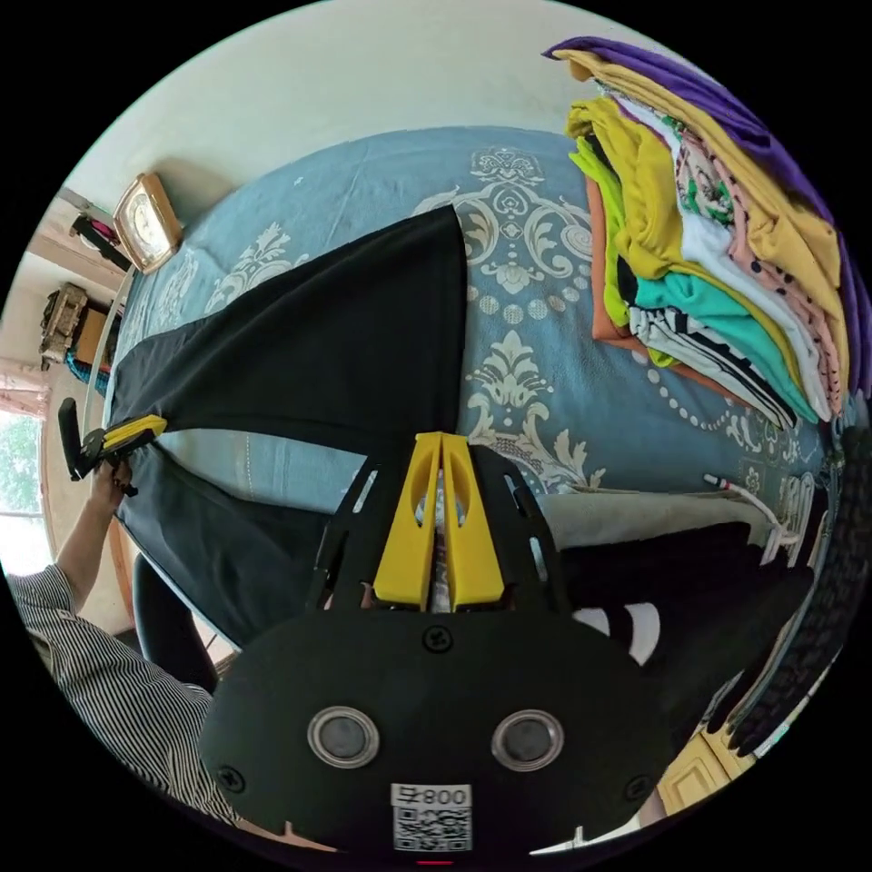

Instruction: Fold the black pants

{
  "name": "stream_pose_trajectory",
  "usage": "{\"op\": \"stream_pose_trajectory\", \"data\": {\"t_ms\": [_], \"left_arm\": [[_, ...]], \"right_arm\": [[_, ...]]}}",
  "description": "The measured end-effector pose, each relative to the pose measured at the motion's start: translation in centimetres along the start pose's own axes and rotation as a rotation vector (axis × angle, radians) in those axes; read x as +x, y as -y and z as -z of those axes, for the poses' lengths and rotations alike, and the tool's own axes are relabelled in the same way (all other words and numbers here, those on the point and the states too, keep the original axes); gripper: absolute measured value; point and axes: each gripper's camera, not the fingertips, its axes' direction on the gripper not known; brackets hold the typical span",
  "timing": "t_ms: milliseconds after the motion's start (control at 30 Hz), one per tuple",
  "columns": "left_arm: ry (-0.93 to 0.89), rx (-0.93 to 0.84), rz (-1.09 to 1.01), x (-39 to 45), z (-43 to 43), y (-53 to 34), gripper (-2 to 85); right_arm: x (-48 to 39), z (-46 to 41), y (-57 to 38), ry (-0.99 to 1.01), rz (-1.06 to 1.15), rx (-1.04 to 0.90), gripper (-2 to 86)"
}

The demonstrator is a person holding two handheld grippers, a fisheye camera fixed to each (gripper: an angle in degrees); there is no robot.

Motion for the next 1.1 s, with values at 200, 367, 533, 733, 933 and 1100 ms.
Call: {"op": "stream_pose_trajectory", "data": {"t_ms": [200, 367, 533, 733, 933, 1100], "left_arm": [[-0.05, -0.012, 0.009, 0.5, -0.2, -1.7, 0.2], [-0.037, 0.025, 0.027, 0.5, 0.1, -1.8, 0.2], [-0.053, 0.005, 0.026, 0.3, -0.8, -2.0, 0.2], [-0.098, 0.002, 0.023, 0.1, -0.6, -2.6, 0.1], [-0.158, 0.017, -0.012, 0.9, 0.6, -3.5, 0.1], [-0.194, -0.066, 0.035, 0.3, -1.4, -4.6, 0.4]], "right_arm": [[0.8, 2.3, -3.5, -0.017, -0.014, -0.011, 0.6], [-0.9, 2.4, -2.4, -0.04, -0.014, 0.076, 4.0], [-1.3, -0.8, -0.1, 0.032, -0.013, 0.003, 6.4], [-1.6, -0.6, -0.3, 0.024, -0.007, -0.04, 1.1], [-2.6, 3.8, -3.2, -0.006, 0.026, -0.022, 0.2], [-2.9, -0.4, -4.4, -0.108, -0.009, -0.172, 0.1]]}}
